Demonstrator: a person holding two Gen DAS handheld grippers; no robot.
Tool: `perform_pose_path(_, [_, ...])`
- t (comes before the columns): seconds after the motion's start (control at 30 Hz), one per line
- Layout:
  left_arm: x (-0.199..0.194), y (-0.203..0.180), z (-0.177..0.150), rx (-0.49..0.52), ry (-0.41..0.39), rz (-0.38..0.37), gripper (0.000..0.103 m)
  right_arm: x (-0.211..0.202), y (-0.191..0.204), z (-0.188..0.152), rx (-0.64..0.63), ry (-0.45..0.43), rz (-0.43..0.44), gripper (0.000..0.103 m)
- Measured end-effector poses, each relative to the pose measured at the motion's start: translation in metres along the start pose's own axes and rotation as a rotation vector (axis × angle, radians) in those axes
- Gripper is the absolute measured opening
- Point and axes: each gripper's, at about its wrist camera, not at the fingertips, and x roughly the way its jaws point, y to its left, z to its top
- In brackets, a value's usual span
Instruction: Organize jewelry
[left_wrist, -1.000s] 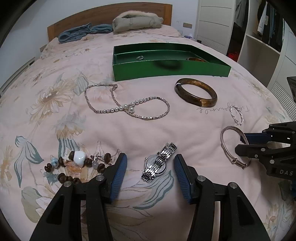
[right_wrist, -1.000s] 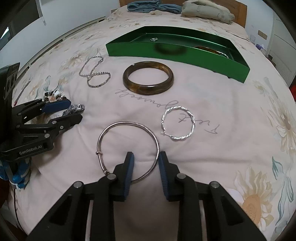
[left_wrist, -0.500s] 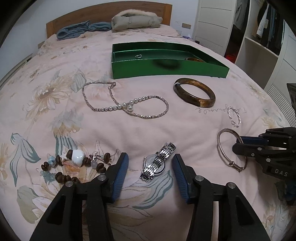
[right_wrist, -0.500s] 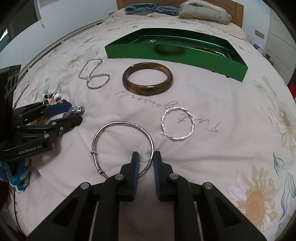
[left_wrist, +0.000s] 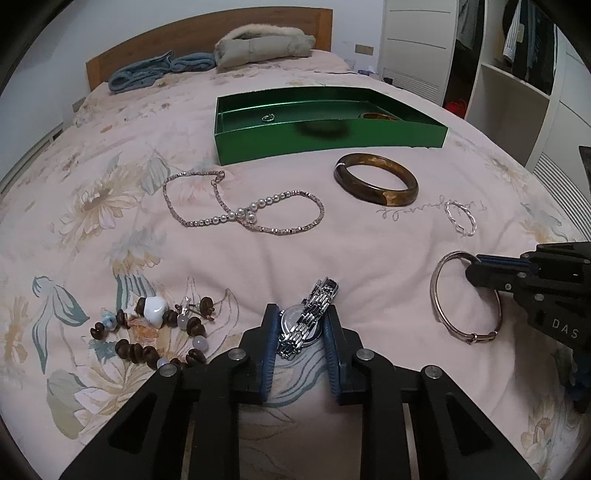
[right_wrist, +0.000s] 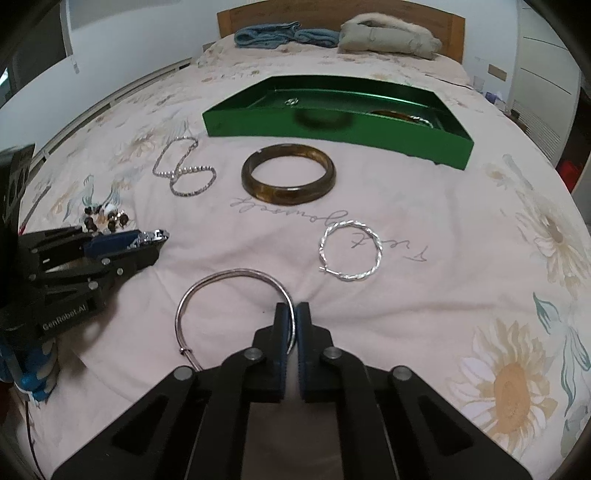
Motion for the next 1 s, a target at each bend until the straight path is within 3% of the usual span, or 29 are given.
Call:
perform_pose_path(0.57, [-0.063, -0.023, -0.013, 0.008, -0.074, -0.004, 0.023, -0.065, 0.017, -0.007, 0.006, -0.115, -0.015, 0.004])
perform_pose_path(1.0, [-0.138, -0.040, -0.006, 0.011, -0.192, 0.012, 0.023, -0.139, 0.026, -0.012, 0.013, -0.230, -0.049, 0.004])
